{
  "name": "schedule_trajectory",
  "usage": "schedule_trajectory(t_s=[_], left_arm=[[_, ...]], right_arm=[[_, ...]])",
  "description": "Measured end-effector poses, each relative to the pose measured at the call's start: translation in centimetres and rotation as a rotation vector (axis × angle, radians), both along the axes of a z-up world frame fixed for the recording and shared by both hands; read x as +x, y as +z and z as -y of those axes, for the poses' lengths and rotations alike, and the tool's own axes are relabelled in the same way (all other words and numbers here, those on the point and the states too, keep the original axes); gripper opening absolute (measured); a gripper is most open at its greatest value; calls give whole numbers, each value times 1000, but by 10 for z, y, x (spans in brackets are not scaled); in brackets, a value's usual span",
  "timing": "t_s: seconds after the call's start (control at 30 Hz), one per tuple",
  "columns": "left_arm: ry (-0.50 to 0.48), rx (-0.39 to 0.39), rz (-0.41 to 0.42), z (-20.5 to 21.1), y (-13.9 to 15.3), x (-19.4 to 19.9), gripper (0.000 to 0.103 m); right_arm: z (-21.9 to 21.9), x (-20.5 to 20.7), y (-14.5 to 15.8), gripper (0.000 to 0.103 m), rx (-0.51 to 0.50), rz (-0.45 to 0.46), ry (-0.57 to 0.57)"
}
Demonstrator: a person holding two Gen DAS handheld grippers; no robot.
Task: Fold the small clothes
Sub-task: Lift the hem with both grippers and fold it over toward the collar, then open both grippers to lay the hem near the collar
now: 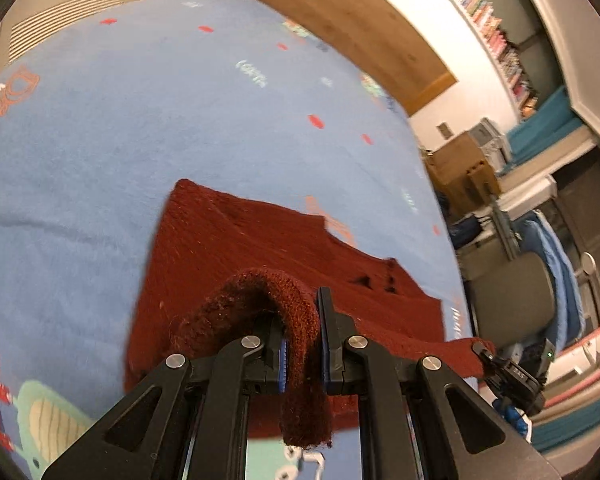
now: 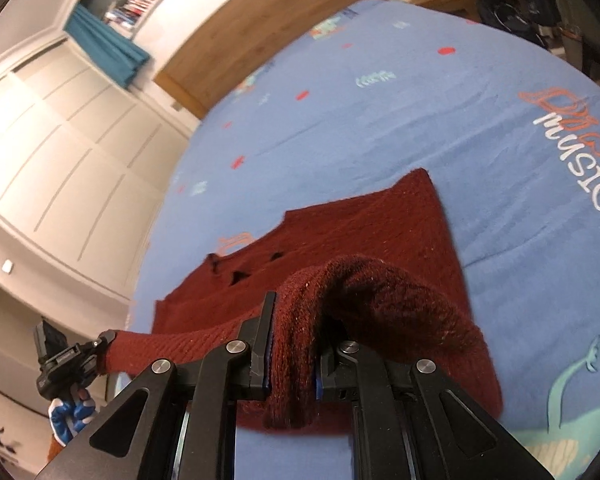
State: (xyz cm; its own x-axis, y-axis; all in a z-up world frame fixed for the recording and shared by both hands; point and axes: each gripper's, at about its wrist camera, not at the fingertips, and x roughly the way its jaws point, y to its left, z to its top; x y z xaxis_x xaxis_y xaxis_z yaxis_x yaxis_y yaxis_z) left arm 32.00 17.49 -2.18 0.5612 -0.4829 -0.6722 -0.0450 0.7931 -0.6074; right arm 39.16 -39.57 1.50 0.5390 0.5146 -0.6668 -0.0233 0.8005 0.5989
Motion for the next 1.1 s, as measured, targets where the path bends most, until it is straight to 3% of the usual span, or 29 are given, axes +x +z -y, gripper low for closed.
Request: schedule_trajectory(t_s=[0.27,0.4,0.47,0.5,0.6,0.8,0.93,1.1], left_arm=[[32,78,-103,2,-44,31,10],[59,38,-147,-5,-58,37,13],[70,7,-160,-9,-62,39,19],[73,-5,-162,-11,-61,39,21],[83,-28,-156,-17,-56,40,30],[129,-31,-96,-41,-25,28,46],[119,39,-57,-42,-5,20,46],[40,161,-23,-7,3,19,46]], right_arm=[[-4,41,-35,21,-92,-85,-50],[-3,54,-45,29,-138,-103,-64],[-2,59,-50,35,-151,-116,-73],[0,60,-51,41,-154,-119,-80],[4,64,-50,48,-148,-119,-90],[14,65,-34,55,-144,-84,-105],[19,61,-20,55,-164,-51,-105],[-1,59,-13,56,-263,-14,-34]])
